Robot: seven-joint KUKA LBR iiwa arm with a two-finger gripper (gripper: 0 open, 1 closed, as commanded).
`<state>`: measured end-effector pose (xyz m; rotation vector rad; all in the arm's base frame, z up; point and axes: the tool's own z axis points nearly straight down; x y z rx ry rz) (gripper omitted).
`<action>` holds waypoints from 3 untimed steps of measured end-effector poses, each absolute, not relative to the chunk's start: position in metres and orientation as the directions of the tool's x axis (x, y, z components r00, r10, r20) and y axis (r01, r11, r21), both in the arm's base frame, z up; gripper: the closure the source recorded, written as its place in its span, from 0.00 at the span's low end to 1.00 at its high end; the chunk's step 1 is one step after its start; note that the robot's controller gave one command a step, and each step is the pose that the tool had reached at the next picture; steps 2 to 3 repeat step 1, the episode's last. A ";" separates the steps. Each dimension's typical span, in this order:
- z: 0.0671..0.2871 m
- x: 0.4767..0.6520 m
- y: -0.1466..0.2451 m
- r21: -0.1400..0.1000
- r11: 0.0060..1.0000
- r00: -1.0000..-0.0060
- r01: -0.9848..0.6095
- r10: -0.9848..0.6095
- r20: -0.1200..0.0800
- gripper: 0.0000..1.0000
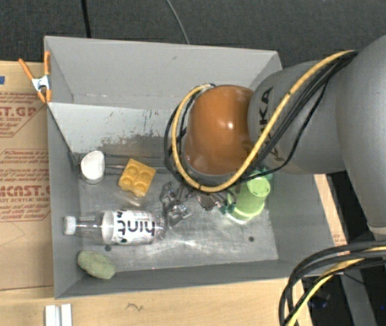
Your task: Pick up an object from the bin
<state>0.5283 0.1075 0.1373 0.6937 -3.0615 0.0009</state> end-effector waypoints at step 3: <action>0.149 0.529 0.108 -0.001 0.902 -0.902 -0.431 -0.431 0.000 1.00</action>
Offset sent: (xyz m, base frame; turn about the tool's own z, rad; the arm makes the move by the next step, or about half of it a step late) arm 0.0000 0.0001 0.0017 0.0000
